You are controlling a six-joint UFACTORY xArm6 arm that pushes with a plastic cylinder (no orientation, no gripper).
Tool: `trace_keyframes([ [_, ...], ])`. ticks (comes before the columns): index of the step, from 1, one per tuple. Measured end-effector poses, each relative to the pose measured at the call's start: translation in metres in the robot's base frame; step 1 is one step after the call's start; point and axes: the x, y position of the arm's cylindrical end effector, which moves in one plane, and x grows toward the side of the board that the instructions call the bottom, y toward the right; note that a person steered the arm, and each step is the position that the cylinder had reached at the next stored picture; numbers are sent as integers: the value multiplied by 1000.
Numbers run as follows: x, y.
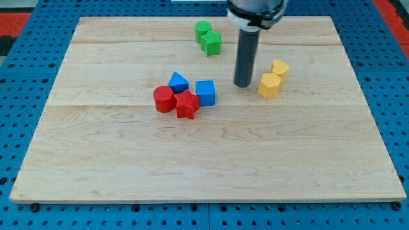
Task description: Push blue cube into red circle
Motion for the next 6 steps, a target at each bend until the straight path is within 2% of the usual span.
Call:
trace_keyframes([
  [1, 42, 4],
  [3, -6, -59],
  [4, 0, -96],
  [6, -23, -64],
])
